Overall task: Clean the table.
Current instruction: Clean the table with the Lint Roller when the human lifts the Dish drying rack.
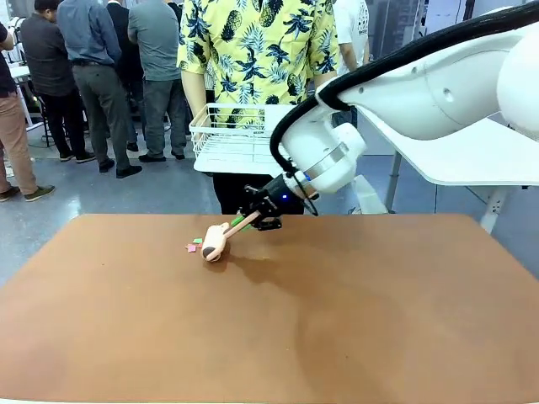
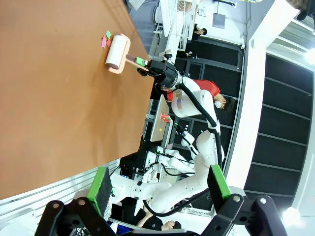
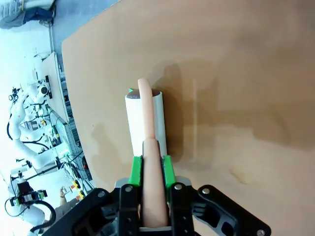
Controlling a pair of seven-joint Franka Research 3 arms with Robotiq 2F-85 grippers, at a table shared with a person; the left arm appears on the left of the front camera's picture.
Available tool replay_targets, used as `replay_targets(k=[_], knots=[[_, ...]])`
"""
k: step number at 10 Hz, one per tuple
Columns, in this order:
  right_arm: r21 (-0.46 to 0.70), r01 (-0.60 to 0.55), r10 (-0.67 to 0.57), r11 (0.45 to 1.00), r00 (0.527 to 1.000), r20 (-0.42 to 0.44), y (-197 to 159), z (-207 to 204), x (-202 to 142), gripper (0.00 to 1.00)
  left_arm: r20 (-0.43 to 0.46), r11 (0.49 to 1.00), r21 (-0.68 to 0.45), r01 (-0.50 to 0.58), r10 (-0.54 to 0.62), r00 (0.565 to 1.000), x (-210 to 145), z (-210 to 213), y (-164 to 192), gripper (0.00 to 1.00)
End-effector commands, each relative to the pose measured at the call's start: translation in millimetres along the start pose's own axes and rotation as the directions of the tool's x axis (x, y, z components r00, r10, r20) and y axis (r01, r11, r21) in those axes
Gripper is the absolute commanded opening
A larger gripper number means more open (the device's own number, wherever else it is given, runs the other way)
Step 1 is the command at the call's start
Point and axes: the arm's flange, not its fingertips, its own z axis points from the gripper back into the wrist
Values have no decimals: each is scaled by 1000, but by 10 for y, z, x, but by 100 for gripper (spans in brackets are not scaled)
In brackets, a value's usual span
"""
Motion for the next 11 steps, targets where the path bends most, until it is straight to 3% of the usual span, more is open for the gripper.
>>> replay_targets(k=[1, 5, 11], knots=[[-74, 58, -57, 996, 998, 15, -123, -629, -113, 21, 5, 1000, -11, 4, -4, 1000, -19, 26, 3, 100], [-53, -49, 47, 997, 998, -30, 342, -1154, -238, 21, 5, 1000, -11, 4, -4, 1000, -19, 26, 3, 100], [14, -54, 54, 998, 998, 27, 413, -871, -192, 21, 5, 1000, -11, 4, -4, 1000, -19, 26, 3, 100]])
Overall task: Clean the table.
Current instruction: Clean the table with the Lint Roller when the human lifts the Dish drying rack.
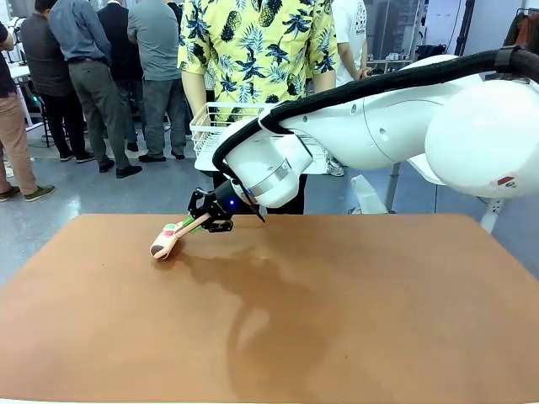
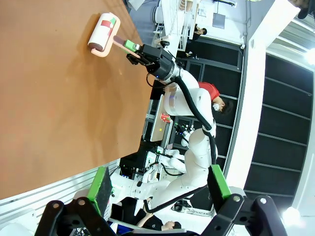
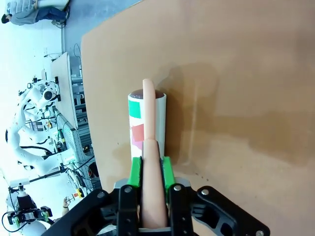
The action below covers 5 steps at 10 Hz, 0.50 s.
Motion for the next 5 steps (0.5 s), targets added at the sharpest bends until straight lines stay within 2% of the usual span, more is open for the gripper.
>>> replay_targets(k=[1, 2, 3, 4, 5], knots=[[13, -25, 25, 1000, 999, -23, -59, 296, -80, 21, 5, 1000, -11, 4, -4, 1000, -19, 26, 3, 100], [73, -53, 58, 996, 996, -62, 108, 731, -116, 21, 5, 1000, -11, 4, -4, 1000, -19, 26, 3, 100], [68, -111, 112, 991, 994, -14, 251, 1215, -216, 21, 5, 1000, -11, 4, -4, 1000, -19, 26, 3, 100], [12, -137, 136, 991, 991, 18, 295, 1490, -347, 21, 5, 1000, -11, 4, -4, 1000, -19, 26, 3, 100], [-7, -114, 114, 993, 993, 4, 237, 1589, -373, 21, 5, 1000, -11, 4, -4, 1000, -19, 26, 3, 100]])
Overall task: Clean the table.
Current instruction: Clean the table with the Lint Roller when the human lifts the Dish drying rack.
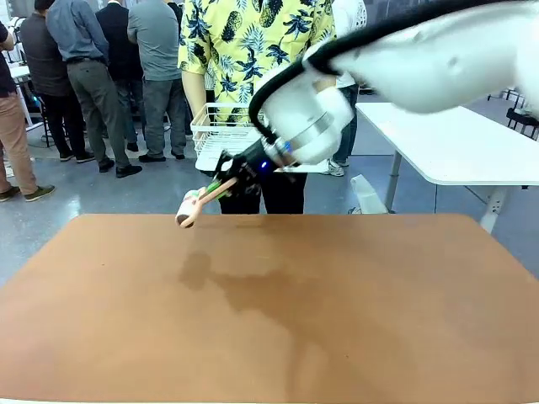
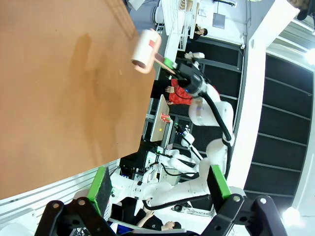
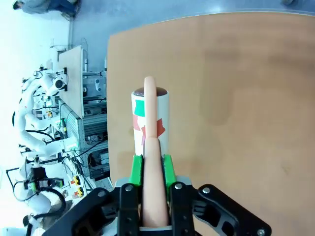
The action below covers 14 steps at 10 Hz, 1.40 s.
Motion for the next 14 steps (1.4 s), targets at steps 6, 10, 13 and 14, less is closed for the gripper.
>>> replay_targets(k=[6, 10, 13, 14], knots=[[-504, 8, -52, 864, 996, -73, -220, 2000, -682, 21, 4, 1000, -11, 4, -4, 1000, -19, 25, 3, 100], [-784, -5, 18, 620, 1000, 8, -469, 3024, -1185, 21, 4, 1000, -11, 4, -4, 1000, -19, 25, 3, 100], [-817, -30, 111, 576, 993, 42, -855, 3131, -1312, 21, 4, 1000, -11, 4, -4, 1000, -19, 25, 3, 100], [-777, -86, 131, 623, 991, -5, -898, 3031, -1300, 21, 4, 1000, -11, 4, -4, 1000, -19, 25, 3, 100]])
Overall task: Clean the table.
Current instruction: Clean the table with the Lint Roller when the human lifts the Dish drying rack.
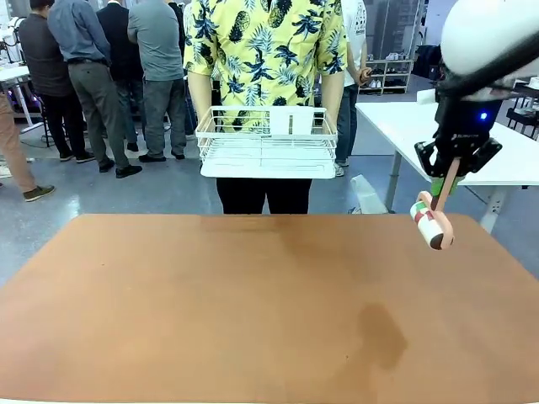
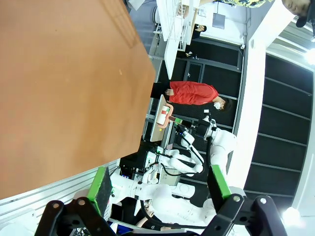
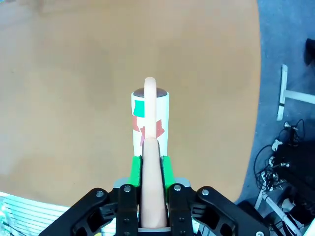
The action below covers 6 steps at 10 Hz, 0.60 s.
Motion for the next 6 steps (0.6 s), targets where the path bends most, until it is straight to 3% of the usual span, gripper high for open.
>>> replay_targets(k=[1, 6], knots=[[-12, 10, -10, 1000, 1000, -18, -6, 135, 27, 21, 4, 1000, -11, 4, -4, 1000, -18, 23, 1, 100], [-12, 10, -10, 1000, 1000, -18, -6, 135, 27, 21, 4, 1000, -11, 4, -4, 1000, -18, 23, 1, 100]])
